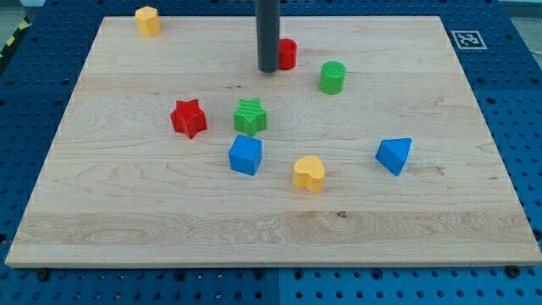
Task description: Slightly move the green circle in between the red circle and blue triangle
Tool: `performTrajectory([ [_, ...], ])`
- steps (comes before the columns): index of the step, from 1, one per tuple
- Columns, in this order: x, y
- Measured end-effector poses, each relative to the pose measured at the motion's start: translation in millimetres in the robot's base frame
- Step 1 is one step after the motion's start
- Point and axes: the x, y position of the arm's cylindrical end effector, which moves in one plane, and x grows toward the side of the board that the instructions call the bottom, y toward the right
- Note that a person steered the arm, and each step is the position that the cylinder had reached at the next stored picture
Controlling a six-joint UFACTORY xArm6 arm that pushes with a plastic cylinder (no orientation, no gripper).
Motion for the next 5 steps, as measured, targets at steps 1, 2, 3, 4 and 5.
performTrajectory([
  [1,8.2,8.0],
  [2,23.3,55.1],
  [3,-1.5,81.2],
  [4,-10.5,81.2],
  [5,8.8,81.3],
])
